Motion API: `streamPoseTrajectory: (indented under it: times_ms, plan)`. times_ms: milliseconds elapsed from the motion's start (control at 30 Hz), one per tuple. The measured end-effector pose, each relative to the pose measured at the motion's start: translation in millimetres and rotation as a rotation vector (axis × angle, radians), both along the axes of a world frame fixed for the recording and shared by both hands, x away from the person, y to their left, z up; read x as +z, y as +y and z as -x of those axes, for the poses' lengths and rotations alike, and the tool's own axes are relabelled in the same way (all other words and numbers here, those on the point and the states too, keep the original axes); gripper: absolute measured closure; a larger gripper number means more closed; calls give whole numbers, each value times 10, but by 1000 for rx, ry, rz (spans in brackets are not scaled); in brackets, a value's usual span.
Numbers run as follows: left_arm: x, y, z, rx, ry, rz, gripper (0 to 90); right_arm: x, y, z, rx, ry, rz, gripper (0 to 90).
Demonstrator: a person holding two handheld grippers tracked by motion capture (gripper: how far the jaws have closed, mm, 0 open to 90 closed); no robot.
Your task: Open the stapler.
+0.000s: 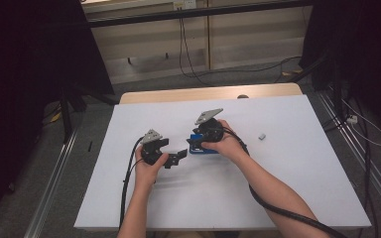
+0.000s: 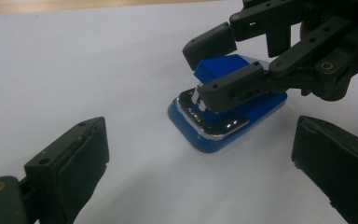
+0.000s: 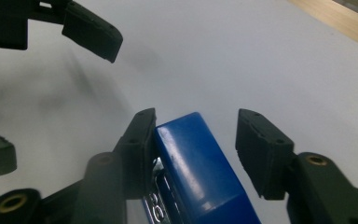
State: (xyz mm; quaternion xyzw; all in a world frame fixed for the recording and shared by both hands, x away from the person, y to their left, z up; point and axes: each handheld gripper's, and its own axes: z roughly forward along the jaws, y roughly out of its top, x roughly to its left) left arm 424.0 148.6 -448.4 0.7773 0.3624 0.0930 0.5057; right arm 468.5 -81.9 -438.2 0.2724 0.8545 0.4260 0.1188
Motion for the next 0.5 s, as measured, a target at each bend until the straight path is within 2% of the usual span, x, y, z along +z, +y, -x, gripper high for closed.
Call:
streamPoseTrajectory:
  times_ms: [200, 500]
  plan:
    - [-10, -8, -4, 5, -1, -2, 40, 45, 18, 9, 42, -29, 39, 579]
    - [-43, -62, -28, 37, -5, -17, 44, 160, -78, -13, 61, -26, -15, 601]
